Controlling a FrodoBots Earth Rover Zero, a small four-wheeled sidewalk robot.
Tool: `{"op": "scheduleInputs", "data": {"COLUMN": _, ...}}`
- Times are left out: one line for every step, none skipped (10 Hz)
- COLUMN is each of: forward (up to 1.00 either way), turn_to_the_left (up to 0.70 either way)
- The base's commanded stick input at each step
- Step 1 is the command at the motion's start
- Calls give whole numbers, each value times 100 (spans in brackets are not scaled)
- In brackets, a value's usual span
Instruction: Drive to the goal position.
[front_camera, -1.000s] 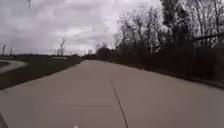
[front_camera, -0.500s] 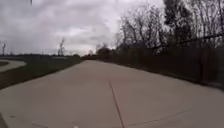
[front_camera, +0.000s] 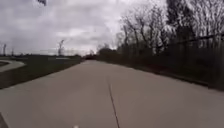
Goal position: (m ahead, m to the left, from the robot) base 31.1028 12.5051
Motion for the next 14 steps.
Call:
{"op": "scheduleInputs", "data": {"forward": 100, "turn_to_the_left": 0}}
{"op": "scheduleInputs", "data": {"forward": 100, "turn_to_the_left": 0}}
{"op": "scheduleInputs", "data": {"forward": 100, "turn_to_the_left": 0}}
{"op": "scheduleInputs", "data": {"forward": 100, "turn_to_the_left": 0}}
{"op": "scheduleInputs", "data": {"forward": 100, "turn_to_the_left": 0}}
{"op": "scheduleInputs", "data": {"forward": 100, "turn_to_the_left": 0}}
{"op": "scheduleInputs", "data": {"forward": 100, "turn_to_the_left": 0}}
{"op": "scheduleInputs", "data": {"forward": 100, "turn_to_the_left": 0}}
{"op": "scheduleInputs", "data": {"forward": 100, "turn_to_the_left": 0}}
{"op": "scheduleInputs", "data": {"forward": 100, "turn_to_the_left": 0}}
{"op": "scheduleInputs", "data": {"forward": 100, "turn_to_the_left": 0}}
{"op": "scheduleInputs", "data": {"forward": 100, "turn_to_the_left": 0}}
{"op": "scheduleInputs", "data": {"forward": 100, "turn_to_the_left": 21}}
{"op": "scheduleInputs", "data": {"forward": 100, "turn_to_the_left": 40}}
